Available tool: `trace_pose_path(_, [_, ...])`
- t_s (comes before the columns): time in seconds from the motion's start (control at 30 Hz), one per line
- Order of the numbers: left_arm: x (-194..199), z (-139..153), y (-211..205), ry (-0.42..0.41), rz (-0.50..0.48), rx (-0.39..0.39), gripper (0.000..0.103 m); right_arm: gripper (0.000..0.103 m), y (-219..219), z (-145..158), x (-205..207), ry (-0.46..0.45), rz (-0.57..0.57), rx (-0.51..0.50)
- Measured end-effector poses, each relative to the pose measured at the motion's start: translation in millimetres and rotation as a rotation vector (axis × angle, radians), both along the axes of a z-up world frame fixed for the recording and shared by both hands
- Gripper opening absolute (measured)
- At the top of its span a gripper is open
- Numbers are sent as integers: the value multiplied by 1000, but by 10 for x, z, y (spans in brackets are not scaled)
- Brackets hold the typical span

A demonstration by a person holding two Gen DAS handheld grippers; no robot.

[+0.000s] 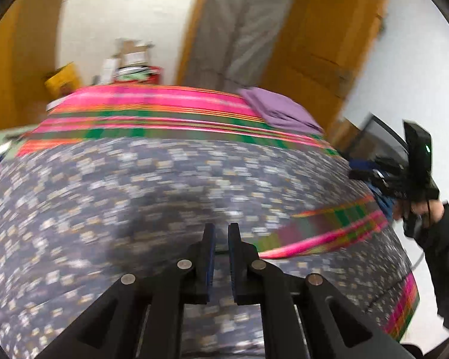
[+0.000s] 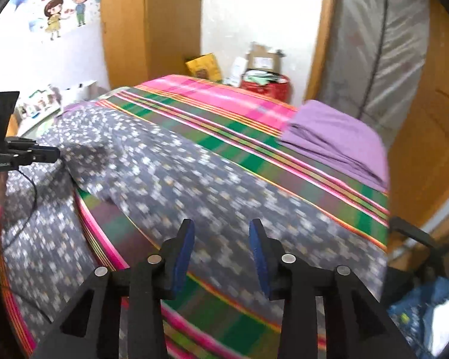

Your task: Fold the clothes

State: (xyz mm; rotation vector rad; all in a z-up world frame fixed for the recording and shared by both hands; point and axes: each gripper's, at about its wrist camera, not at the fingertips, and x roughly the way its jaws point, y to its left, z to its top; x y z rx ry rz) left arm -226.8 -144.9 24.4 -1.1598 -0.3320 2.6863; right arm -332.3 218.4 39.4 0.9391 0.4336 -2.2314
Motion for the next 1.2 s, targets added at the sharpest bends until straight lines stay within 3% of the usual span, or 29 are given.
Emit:
trace_pose_path(0.17, [41, 47, -609, 1, 141, 3, 8, 40, -475, -96, -131, -38, 40, 1])
trace_pose_path(0.37, [-108, 144, -1149, 1, 200, -34, 8, 40, -909, -67, -233, -34, 79, -31])
trace_pose_path(0.5, [-249, 155, -1351, 54, 238, -122, 8, 40, -1152, -73, -273, -17, 131, -44])
trace_pose_path(0.8, [-960, 92, -1660, -28, 168, -169, 8, 40, -1576, -111, -792, -60, 100, -67])
trace_pose_path(0.97, [-1336, -134, -1737, -88, 130, -227, 8, 40, -1927, -216, -1038, -51, 119, -22])
trace_pose_path(1.07, [-1331, -347, -1713, -140, 90, -260, 8, 40, -2158, -297, -1063, -39, 170, 30])
trace_pose_path(1.2, [-1113, -407, -1714, -119, 61, -273, 8, 40, -2400, -427, -1010, -37, 259, 94])
